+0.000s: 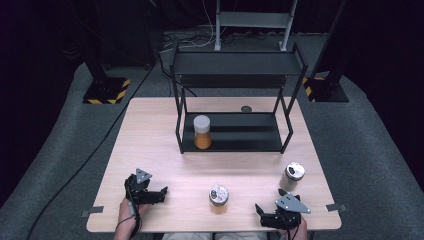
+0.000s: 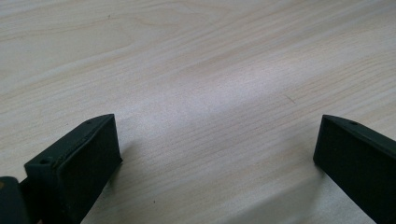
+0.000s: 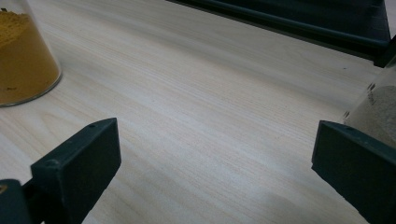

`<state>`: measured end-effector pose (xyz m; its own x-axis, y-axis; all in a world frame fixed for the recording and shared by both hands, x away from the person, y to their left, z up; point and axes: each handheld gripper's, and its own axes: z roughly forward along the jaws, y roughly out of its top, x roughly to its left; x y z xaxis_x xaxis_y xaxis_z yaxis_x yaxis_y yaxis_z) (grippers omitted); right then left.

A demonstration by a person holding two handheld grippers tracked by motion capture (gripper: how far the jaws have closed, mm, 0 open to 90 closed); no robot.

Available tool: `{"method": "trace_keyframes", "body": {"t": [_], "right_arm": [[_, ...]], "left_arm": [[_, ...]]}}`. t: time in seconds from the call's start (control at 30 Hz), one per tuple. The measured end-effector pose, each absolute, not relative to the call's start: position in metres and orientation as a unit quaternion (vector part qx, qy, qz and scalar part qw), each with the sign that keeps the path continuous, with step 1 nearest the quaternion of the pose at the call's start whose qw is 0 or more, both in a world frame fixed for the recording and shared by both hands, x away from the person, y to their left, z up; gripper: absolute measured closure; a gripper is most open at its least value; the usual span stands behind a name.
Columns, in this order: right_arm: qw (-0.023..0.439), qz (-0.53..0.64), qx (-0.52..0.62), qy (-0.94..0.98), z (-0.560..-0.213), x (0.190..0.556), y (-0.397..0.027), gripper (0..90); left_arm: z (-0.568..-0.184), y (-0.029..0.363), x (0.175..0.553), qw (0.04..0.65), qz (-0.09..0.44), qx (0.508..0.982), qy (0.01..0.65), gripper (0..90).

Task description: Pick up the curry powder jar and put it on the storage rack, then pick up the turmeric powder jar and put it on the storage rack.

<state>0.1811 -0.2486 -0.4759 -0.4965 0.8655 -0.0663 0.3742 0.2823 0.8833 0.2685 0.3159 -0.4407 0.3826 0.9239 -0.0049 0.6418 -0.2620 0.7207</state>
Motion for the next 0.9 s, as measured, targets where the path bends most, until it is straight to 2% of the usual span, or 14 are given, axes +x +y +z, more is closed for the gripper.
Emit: {"method": "trace_keyframes", "body": {"t": [0.9], "right_arm": [[0.285,0.432,0.417,0.747,-0.4758,0.1807,-0.2474,0.3]], "left_arm": [[-0.4407,0.3157,0.2685,0.327,0.216,0.765,0.512,0.1]]}}
